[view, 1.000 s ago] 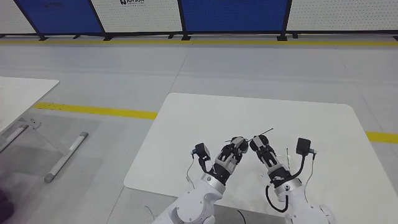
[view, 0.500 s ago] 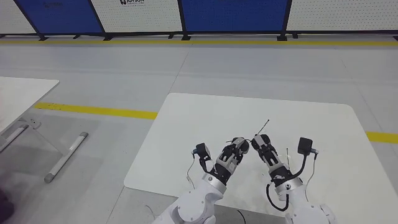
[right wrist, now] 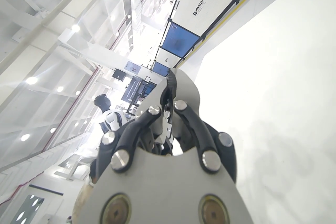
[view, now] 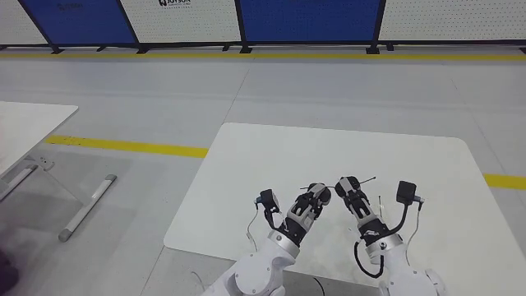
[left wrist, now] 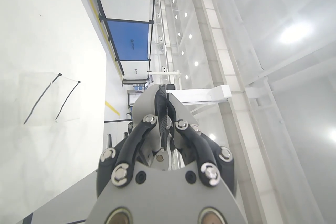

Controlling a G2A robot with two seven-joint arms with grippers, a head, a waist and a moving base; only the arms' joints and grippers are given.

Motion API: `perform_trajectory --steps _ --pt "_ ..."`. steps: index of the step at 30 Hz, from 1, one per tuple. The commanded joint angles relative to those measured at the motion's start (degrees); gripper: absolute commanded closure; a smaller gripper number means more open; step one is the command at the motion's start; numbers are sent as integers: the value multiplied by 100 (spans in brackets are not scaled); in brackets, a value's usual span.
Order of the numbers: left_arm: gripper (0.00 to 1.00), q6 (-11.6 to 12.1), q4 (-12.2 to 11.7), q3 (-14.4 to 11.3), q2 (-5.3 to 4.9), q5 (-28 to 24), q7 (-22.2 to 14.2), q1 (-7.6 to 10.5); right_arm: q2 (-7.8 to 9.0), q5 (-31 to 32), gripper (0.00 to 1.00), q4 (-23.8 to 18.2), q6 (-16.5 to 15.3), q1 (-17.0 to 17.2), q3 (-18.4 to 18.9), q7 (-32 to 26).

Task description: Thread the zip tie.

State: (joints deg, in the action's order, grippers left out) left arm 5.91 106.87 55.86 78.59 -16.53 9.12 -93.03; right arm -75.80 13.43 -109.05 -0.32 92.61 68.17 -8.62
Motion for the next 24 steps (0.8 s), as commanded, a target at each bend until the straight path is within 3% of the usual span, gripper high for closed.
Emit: perform_trajectory --steps 1,5,7,12,24 --pt "100 0 -4 2 0 14 11 -1 0 -10 100 5 -14 1 -2 3" --pt "100 3 -13 6 2 26 47 8 1 -17 100 11 1 1 -1 10" --pt "100 5 -14 4 4 29 57 10 2 -21 86 13 9 3 3 8" --pt "100 -10 -12 -8 7 46 71 21 6 -23 71 5 30 8 10 -6" --pt "100 -35 -50 -7 19 159 250 38 22 86 74 -52 -34 98 37 54"
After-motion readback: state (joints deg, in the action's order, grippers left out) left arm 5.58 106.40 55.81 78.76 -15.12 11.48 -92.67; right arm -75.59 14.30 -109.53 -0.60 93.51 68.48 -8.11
